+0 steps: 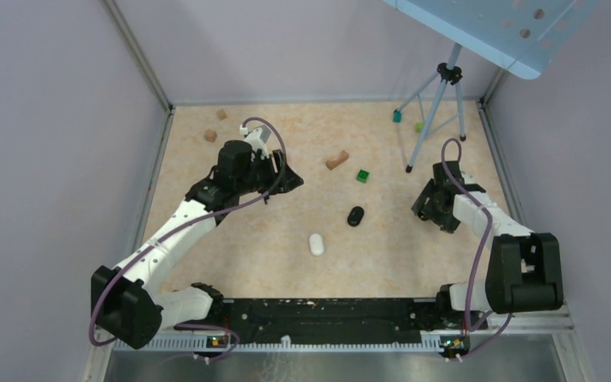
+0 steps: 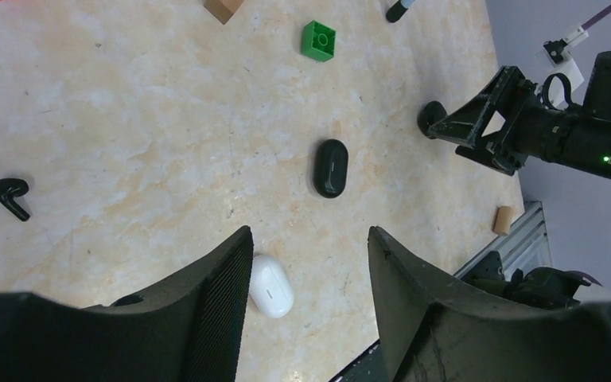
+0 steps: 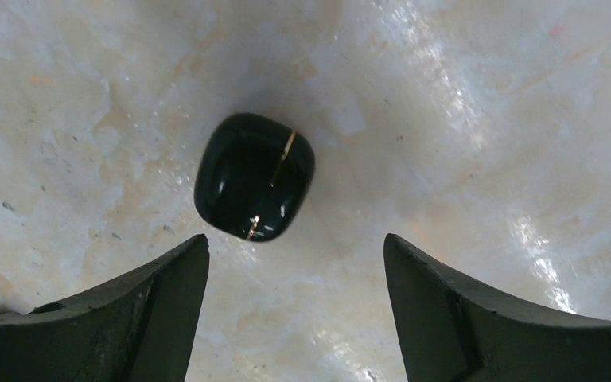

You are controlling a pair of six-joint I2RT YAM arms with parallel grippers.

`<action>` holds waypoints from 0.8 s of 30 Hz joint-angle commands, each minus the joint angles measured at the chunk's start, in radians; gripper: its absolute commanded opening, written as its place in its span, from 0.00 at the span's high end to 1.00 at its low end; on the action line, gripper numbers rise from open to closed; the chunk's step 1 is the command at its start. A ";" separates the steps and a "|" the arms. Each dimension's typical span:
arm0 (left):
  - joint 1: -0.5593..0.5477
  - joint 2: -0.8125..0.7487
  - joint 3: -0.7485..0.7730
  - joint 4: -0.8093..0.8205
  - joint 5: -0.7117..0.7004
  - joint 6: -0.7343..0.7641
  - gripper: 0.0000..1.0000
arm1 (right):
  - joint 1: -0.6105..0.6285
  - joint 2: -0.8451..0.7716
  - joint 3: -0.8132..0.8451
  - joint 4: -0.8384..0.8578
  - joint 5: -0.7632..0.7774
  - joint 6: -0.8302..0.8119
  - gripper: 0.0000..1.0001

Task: Insert the wireless bluetooth earbuds into the charging case
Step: Pick up the charging case from the center of the board.

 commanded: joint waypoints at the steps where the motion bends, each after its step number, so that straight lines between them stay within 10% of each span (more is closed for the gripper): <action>1: 0.005 -0.010 0.042 -0.003 -0.026 0.028 0.39 | -0.006 0.072 0.053 0.112 -0.012 -0.015 0.22; 16: 0.006 0.010 0.045 -0.011 -0.045 0.054 0.37 | -0.006 0.200 0.066 0.173 0.006 -0.072 0.49; 24: 0.014 0.062 0.065 -0.062 -0.060 0.054 0.35 | -0.005 0.073 -0.027 0.259 -0.237 -0.093 0.69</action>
